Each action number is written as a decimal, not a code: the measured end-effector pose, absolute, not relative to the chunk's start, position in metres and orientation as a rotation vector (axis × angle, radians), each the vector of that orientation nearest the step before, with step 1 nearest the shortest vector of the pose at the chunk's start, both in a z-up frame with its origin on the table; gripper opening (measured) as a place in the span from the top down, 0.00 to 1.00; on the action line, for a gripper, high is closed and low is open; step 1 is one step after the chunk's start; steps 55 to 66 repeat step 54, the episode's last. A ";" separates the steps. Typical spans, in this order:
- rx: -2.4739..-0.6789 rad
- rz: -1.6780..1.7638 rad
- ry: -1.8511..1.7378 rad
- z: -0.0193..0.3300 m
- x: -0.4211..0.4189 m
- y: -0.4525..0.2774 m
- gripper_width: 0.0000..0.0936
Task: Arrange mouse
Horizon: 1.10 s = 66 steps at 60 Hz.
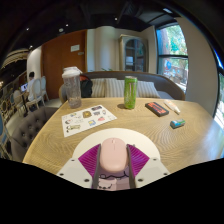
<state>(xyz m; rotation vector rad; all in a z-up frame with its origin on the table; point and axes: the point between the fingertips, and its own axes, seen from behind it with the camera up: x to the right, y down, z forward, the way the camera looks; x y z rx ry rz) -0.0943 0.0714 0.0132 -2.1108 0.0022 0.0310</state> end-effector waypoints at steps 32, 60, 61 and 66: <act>-2.181 0.171 -0.104 -0.001 -0.113 0.049 0.10; -2.024 0.242 -0.154 0.072 -0.028 -0.050 0.09; -2.024 0.242 -0.154 0.072 -0.028 -0.050 0.09; -2.024 0.242 -0.154 0.072 -0.028 -0.050 0.09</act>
